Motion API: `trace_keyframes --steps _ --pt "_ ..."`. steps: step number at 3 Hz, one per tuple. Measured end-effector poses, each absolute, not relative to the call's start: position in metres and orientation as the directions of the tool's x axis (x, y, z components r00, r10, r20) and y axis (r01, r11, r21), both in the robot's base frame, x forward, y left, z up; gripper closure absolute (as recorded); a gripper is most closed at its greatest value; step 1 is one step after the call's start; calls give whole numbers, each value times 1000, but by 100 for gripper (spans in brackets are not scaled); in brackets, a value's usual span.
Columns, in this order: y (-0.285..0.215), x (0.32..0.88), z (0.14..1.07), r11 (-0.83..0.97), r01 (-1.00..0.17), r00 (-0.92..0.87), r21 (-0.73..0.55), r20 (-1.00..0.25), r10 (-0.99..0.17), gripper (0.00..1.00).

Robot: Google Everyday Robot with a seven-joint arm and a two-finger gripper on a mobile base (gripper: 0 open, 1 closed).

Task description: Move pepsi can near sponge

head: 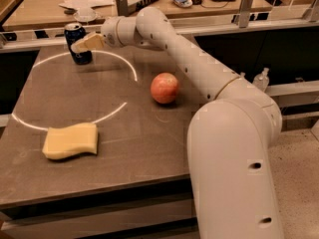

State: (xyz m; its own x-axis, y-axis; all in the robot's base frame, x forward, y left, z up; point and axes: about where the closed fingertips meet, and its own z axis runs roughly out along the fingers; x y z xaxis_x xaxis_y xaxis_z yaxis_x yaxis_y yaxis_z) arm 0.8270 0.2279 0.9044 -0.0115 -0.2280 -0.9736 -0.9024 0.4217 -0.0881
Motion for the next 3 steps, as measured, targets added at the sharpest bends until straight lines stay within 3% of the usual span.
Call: trace_keyframes --steps 1,3 --pt "248 828 896 393 -916 -16 -74 -975 -221 0" --pt "263 824 898 338 -939 -15 -69 -970 -242 47"
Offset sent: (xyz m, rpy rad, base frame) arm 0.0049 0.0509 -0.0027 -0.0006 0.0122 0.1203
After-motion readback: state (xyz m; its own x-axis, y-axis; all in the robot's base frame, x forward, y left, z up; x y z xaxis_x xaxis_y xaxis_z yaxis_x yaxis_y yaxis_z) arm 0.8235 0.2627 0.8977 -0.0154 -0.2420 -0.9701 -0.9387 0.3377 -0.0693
